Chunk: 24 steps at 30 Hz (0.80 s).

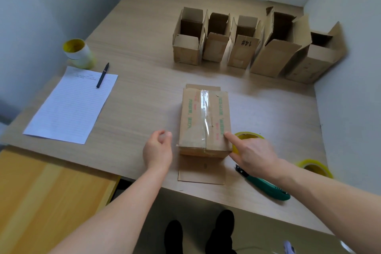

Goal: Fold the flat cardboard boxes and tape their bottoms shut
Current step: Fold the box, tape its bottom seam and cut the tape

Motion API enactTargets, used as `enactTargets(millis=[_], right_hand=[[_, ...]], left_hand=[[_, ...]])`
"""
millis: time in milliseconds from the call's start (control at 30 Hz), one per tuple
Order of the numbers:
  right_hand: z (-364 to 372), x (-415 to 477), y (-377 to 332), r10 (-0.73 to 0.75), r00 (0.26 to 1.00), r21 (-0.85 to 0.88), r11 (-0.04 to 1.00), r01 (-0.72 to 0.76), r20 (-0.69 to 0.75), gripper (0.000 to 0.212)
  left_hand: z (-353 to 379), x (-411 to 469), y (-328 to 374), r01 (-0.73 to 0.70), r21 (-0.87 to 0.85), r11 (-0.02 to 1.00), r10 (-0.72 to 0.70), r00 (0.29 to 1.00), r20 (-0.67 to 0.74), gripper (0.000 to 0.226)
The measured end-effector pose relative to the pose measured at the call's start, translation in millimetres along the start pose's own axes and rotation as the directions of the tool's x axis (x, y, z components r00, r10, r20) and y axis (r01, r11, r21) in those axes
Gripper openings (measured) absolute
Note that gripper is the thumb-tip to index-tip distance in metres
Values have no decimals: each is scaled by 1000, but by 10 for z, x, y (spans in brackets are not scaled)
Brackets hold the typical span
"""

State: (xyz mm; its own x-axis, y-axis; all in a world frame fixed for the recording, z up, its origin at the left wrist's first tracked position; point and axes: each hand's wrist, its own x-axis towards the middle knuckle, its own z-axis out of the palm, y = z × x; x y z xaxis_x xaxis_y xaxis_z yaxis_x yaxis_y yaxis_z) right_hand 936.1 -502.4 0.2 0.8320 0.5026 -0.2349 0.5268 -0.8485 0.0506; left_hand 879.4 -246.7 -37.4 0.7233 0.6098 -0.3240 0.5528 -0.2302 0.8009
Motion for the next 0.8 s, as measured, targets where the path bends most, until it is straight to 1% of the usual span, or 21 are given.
enactTargets(millis=[33, 67, 100, 133, 167, 200, 233, 300, 333, 433, 533, 600, 700, 800], right_hand=[[3, 5, 4, -6, 1000, 3, 1000, 6, -2, 60], [-2, 9, 9, -11, 1000, 7, 1000, 11, 0, 60], [-6, 11, 13, -17, 1000, 8, 1000, 17, 4, 60], [-4, 17, 20, -23, 1000, 10, 1000, 23, 3, 60], [-9, 24, 28, -23, 1000, 18, 1000, 23, -1, 60], [-15, 31, 28, -22, 1000, 27, 999, 22, 1, 61], [-13, 38, 23, -24, 1000, 35, 999, 24, 2, 62], [-7, 48, 20, -38, 999, 41, 998, 38, -7, 63], [-6, 52, 30, -48, 999, 47, 998, 48, -7, 63], [6, 60, 114, -72, 997, 71, 995, 70, 19, 67], [9, 83, 142, -104, 991, 114, 989, 94, 85, 73], [-24, 112, 178, -136, 979, 174, 979, 109, 153, 79], [-92, 127, 326, -225, 934, 255, 954, 155, 277, 86], [-156, 140, 494, -303, 884, 296, 934, 201, 356, 90]], left_hand=[[-3, 4, 31, -5, 2, 1000, 5, 998, -61, 42], [8, -1, 75, -135, 126, 983, 145, 986, -76, 48], [34, -19, 115, -352, 320, 880, 366, 930, 15, 58], [77, -45, 165, -547, 463, 698, 518, 831, 200, 69], [147, -67, 227, -674, 528, 516, 560, 732, 388, 78], [217, -79, 271, -730, 553, 402, 508, 680, 528, 83], [287, -67, 306, -740, 580, 341, 439, 671, 598, 86], [390, -4, 328, -734, 612, 293, 343, 678, 649, 86], [418, 31, 328, -735, 620, 275, 318, 678, 663, 85], [457, 65, 295, -744, 626, 236, 291, 668, 685, 84], [445, 70, 271, -745, 635, 205, 264, 667, 697, 88], [442, 93, 293, -745, 639, 194, 238, 667, 706, 90], [417, 75, 328, -755, 631, 176, 200, 655, 728, 90], [394, 107, 355, -755, 637, 156, 197, 655, 729, 90]])
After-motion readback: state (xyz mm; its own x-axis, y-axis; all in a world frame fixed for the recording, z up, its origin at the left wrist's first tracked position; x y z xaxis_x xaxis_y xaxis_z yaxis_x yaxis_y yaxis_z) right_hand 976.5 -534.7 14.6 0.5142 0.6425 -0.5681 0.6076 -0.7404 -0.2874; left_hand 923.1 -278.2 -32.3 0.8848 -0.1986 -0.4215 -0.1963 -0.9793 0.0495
